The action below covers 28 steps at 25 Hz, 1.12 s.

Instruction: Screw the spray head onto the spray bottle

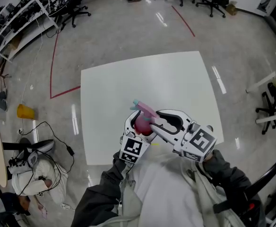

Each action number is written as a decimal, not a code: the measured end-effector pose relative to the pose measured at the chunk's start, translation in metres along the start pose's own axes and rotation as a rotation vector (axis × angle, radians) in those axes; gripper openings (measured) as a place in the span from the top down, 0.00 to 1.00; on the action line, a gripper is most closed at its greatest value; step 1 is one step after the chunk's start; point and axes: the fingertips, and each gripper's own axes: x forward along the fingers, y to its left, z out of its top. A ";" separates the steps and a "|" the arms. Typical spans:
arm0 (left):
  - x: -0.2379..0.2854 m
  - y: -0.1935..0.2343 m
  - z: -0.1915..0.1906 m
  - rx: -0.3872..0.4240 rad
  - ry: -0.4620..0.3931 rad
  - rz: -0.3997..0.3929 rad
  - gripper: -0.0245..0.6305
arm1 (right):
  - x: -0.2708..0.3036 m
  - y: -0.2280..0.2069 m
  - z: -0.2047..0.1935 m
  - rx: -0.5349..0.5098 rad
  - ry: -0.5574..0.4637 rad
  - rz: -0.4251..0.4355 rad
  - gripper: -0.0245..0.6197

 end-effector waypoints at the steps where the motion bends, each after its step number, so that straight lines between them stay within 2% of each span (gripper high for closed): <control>1: -0.001 -0.001 0.000 0.002 0.007 -0.008 0.27 | -0.001 0.001 0.001 0.033 -0.004 0.006 0.76; 4: -0.004 -0.004 -0.002 0.006 0.024 -0.049 0.27 | -0.003 0.003 0.001 0.093 -0.006 0.039 0.76; 6: -0.007 -0.003 -0.004 0.026 0.036 -0.055 0.27 | -0.002 0.002 -0.001 0.078 0.010 0.018 0.76; 9: -0.011 -0.008 -0.001 0.107 0.024 -0.061 0.27 | 0.006 0.001 -0.008 -0.068 0.053 -0.075 0.76; 11: -0.011 -0.018 0.006 0.132 -0.015 -0.090 0.27 | 0.012 0.011 -0.006 -0.169 0.028 -0.073 0.74; 12: -0.013 -0.025 0.013 0.118 -0.054 -0.131 0.27 | 0.014 0.018 -0.001 -0.198 -0.013 -0.042 0.74; 14: -0.022 -0.043 0.023 0.044 -0.139 -0.285 0.27 | 0.014 0.037 0.006 -0.229 -0.079 0.071 0.74; 15: -0.027 -0.052 0.025 0.014 -0.161 -0.357 0.27 | 0.012 0.044 0.006 -0.236 -0.077 0.137 0.74; 16: -0.029 -0.055 0.026 0.002 -0.164 -0.392 0.27 | 0.012 0.047 0.004 -0.249 -0.052 0.189 0.74; 17: -0.028 -0.053 0.025 0.004 -0.153 -0.379 0.27 | 0.012 0.045 0.002 -0.271 -0.018 0.213 0.74; 19: -0.020 -0.035 0.020 0.029 -0.110 -0.256 0.27 | 0.015 0.030 -0.003 -0.274 0.024 0.158 0.74; 22: -0.006 -0.007 0.013 0.051 -0.043 -0.035 0.27 | 0.022 0.004 -0.003 -0.143 -0.020 -0.068 0.77; 24: -0.004 0.005 0.001 0.059 0.008 0.084 0.27 | 0.028 -0.007 -0.011 -0.042 -0.014 -0.195 0.77; 26: -0.002 0.010 -0.010 0.057 0.044 0.157 0.27 | 0.032 -0.012 -0.022 0.025 0.028 -0.250 0.77; 28: -0.001 0.008 -0.010 0.029 0.034 0.150 0.27 | 0.032 -0.012 -0.025 0.018 0.037 -0.247 0.77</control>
